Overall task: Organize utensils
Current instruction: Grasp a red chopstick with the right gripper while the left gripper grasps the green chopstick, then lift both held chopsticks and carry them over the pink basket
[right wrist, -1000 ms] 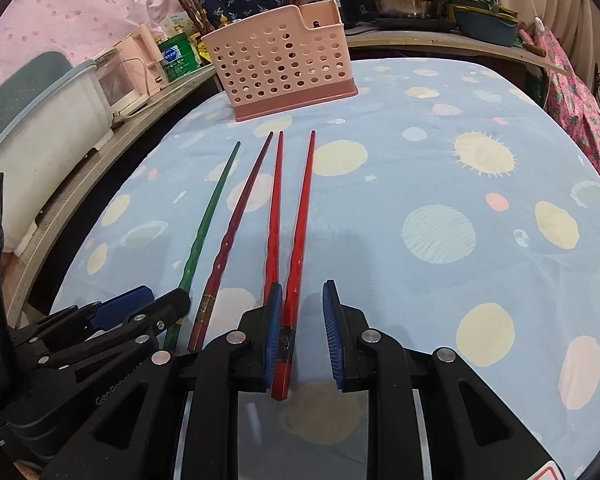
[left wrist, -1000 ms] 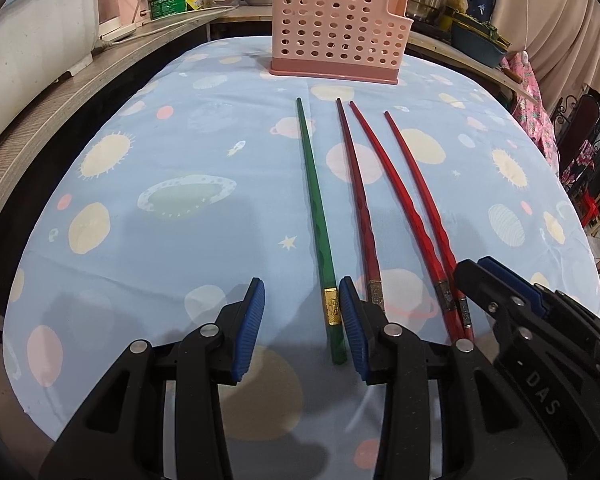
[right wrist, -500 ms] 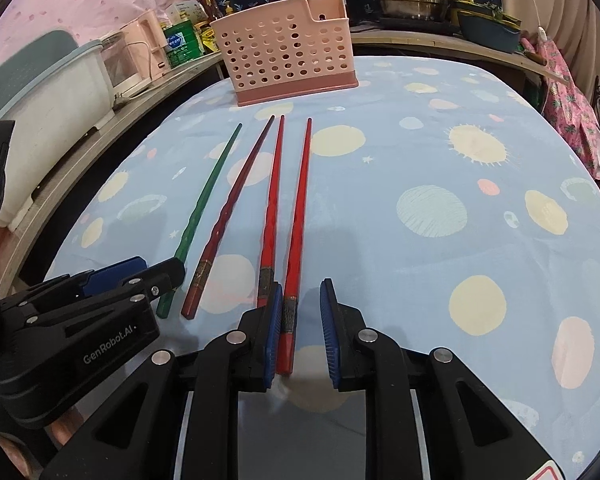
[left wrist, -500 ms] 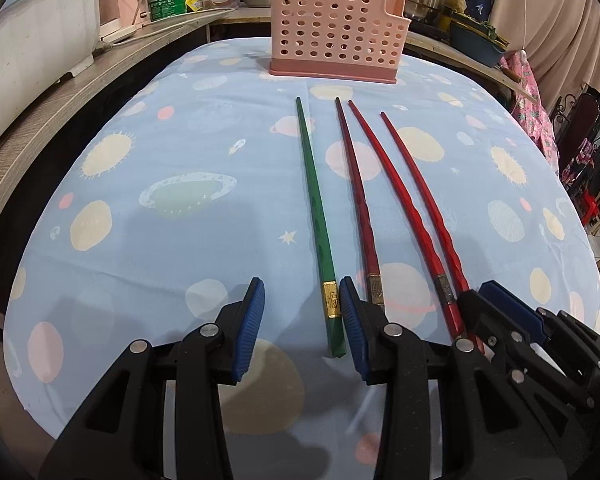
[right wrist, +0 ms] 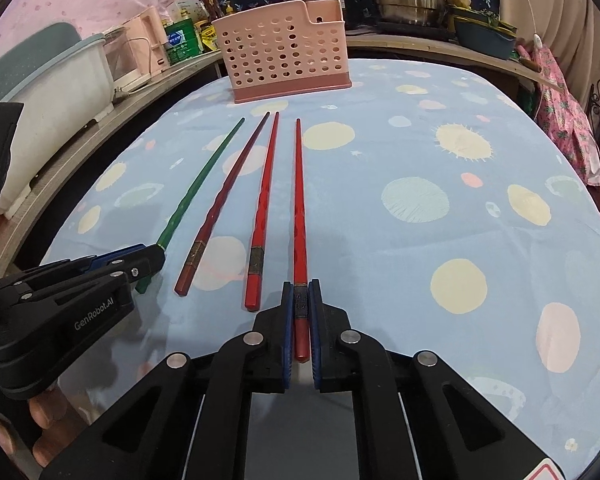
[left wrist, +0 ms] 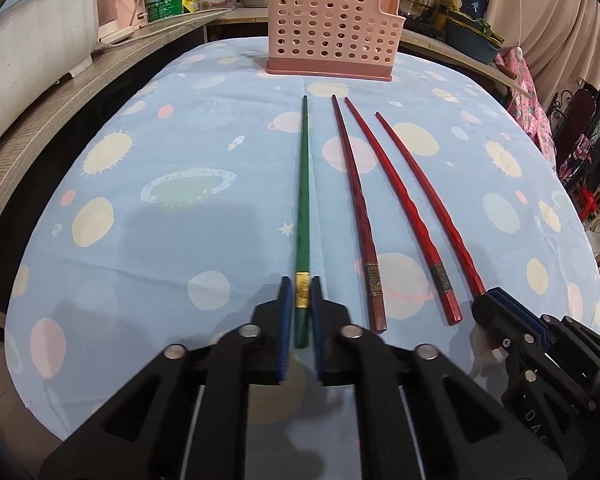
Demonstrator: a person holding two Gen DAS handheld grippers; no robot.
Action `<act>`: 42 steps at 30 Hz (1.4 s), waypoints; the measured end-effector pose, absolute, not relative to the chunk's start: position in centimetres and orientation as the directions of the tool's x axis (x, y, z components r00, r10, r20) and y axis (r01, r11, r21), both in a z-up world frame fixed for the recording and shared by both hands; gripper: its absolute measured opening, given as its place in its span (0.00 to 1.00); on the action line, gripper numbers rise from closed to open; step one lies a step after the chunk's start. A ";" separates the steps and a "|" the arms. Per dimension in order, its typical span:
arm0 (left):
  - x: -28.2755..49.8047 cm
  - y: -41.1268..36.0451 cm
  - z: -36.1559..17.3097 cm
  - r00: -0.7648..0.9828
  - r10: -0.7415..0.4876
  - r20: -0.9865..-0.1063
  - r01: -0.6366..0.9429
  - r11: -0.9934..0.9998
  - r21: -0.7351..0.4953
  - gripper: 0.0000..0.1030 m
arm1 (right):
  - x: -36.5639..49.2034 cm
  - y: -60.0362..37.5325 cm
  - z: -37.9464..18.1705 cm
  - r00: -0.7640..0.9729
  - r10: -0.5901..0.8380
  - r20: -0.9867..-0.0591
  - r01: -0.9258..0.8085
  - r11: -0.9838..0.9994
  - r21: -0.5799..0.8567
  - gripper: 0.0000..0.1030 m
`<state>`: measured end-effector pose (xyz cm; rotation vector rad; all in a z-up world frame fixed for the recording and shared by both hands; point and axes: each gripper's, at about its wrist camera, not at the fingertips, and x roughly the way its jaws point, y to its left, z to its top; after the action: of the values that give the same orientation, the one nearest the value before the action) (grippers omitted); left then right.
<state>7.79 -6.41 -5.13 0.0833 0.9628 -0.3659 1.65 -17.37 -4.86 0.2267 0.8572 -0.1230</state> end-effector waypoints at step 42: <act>19.5 -5.8 18.2 0.736 -0.399 -0.547 0.346 0.916 -0.203 0.07 | 10.6 -26.1 18.0 0.924 0.012 -0.381 0.125 0.935 0.331 0.07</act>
<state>19.45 -5.76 18.21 -0.0900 0.6215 -0.4099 10.63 -26.06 17.99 0.3587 0.3888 -0.0593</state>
